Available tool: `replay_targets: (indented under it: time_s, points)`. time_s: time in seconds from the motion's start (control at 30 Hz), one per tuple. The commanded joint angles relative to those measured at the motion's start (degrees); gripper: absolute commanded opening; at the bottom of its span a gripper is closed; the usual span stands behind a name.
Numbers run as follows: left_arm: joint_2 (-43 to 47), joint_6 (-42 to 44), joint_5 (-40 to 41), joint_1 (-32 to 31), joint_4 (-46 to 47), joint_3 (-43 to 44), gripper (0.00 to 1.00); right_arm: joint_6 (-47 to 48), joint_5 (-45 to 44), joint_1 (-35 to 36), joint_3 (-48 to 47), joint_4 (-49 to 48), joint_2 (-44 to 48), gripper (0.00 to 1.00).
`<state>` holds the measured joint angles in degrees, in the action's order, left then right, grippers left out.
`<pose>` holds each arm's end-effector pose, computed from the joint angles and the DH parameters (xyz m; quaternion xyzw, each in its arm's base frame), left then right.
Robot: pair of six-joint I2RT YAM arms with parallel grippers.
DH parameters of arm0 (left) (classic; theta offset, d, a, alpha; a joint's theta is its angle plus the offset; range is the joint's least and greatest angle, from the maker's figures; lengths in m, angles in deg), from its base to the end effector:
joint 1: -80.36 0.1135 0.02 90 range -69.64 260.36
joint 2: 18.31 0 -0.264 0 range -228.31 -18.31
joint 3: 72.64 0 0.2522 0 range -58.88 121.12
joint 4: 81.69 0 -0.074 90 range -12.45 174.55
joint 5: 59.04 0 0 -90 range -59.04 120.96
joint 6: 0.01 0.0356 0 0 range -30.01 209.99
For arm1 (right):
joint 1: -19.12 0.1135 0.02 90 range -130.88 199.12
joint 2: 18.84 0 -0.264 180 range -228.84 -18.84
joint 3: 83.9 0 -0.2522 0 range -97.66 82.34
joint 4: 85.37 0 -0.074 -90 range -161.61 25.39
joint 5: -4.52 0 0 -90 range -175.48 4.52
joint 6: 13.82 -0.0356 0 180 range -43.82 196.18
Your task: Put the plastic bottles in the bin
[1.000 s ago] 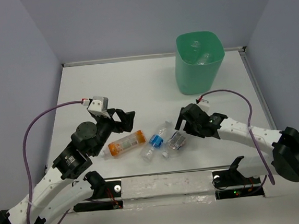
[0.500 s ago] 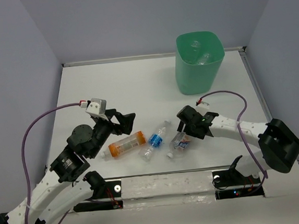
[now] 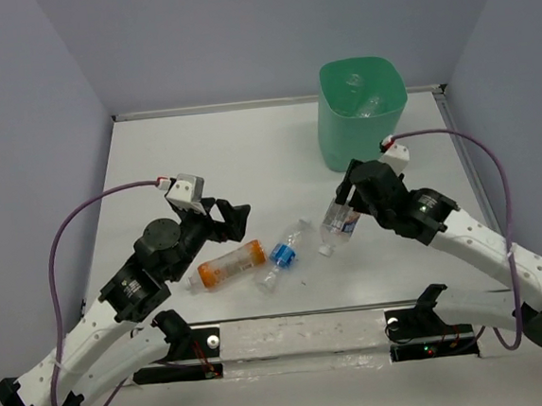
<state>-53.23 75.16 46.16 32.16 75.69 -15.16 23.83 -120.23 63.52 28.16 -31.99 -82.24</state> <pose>0.1035 -0.1017 0.3613 0.1118 0.6986 -0.2864 0.6461 0.1722 0.1402 0.2918 0.1667 0.8840 0.0651 0.4318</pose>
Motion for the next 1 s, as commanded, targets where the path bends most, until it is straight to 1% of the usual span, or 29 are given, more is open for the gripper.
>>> replay_targets:
  time_s: [0.0,0.03,0.07,0.1,0.13,0.17,0.23,0.27,0.3,0.33,0.37,0.4,0.43,0.47,0.5,0.53,0.63,0.73,0.8,0.83,0.87,0.9,0.93,0.97]
  points:
    - [-0.2,1.3,0.7,1.2,1.8,0.0,0.99,11.1,-0.2,0.6,-13.5,0.1,3.6,0.51]
    - [-0.1,1.3,0.9,1.7,1.8,0.0,0.99,14.4,0.2,0.6,-15.7,-1.5,3.3,0.51]
    - [0.1,1.2,1.1,1.9,1.9,-0.1,0.99,16.7,-0.1,0.6,-20.1,-2.9,2.9,0.51]
    - [0.1,1.2,1.1,2.1,2.0,-0.1,0.99,19.2,-1.4,0.6,-20.1,-4.6,2.4,0.51]
    - [0.2,1.1,1.2,2.4,2.0,-0.2,0.99,24.7,-3.3,0.6,-24.6,-8.6,1.6,0.51]
    - [0.2,1.1,1.5,2.8,2.0,-0.2,0.99,32.0,-7.4,0.6,-30.0,-13.6,-1.1,0.51]
    - [0.1,1.1,1.8,2.9,2.0,-0.4,0.99,40.6,-12.3,0.6,-34.8,-20.4,-4.8,0.51]
    - [0.1,1.1,1.9,2.9,2.0,-0.4,0.99,46.2,-15.1,-0.4,-36.4,-25.8,-9.0,0.51]
    - [0.0,1.1,2.0,3.0,1.9,-0.4,0.99,50.9,-15.4,-1.7,-38.2,-30.0,-11.2,0.51]
    - [0.0,1.1,2.3,3.0,1.8,-0.4,0.99,58.0,-15.7,-4.6,-40.5,-35.7,-13.6,0.51]
    - [0.0,1.1,2.3,3.0,1.7,-0.4,0.99,60.9,-16.0,-6.4,-45.2,-38.4,-15.8,0.51]
    - [0.1,1.1,2.5,3.1,1.7,-0.4,0.99,63.8,-15.4,-10.5,-50.3,-41.7,-20.3,0.51]
    - [0.3,1.1,2.5,3.1,1.7,-0.4,0.99,64.4,-14.5,-10.6,-50.3,-42.0,-22.5,0.51]
    - [0.4,1.0,2.5,3.1,1.7,-0.4,0.99,64.9,-13.5,-14.4,-52.8,-42.5,-24.5,0.51]
    - [0.6,1.0,2.5,3.1,1.7,-0.5,0.99,67.1,-12.3,-16.0,-56.6,-43.5,-28.3,0.51]
    - [0.7,1.1,2.5,3.1,1.8,-0.5,0.99,68.3,-11.6,-18.4,-59.6,-46.3,-30.3,0.51]
    - [0.9,1.1,2.6,3.2,1.8,-0.6,0.99,73.6,-9.9,-20.8,-62.5,-50.1,-36.3,0.51]
    - [0.9,1.3,2.3,3.2,1.9,-0.6,0.99,77.0,-8.1,-22.1,-61.2,-53.5,-39.2,0.52]
    - [0.8,1.3,2.3,3.3,2.0,-0.6,0.99,77.8,-7.7,-23.5,-58.8,-54.6,-40.8,0.58]
    - [0.8,1.4,2.2,3.3,1.9,-0.5,0.99,77.2,-7.4,-23.5,-57.7,-55.0,-41.1,0.67]
    - [0.8,1.3,2.2,3.4,2.0,-0.5,0.99,76.5,-6.8,-23.5,-56.6,-55.0,-41.0,0.72]
    - [0.7,1.4,2.2,3.4,2.0,-0.5,0.99,75.8,-6.4,-23.5,-55.1,-55.0,-40.7,0.78]
    - [0.8,1.5,2.2,3.4,1.9,-0.6,0.99,74.2,-5.9,-23.5,-52.4,-55.0,-40.1,0.9]
    - [0.9,1.4,2.2,3.4,1.9,-0.6,0.99,73.2,-5.7,-23.5,-51.1,-54.8,-39.0,0.95]
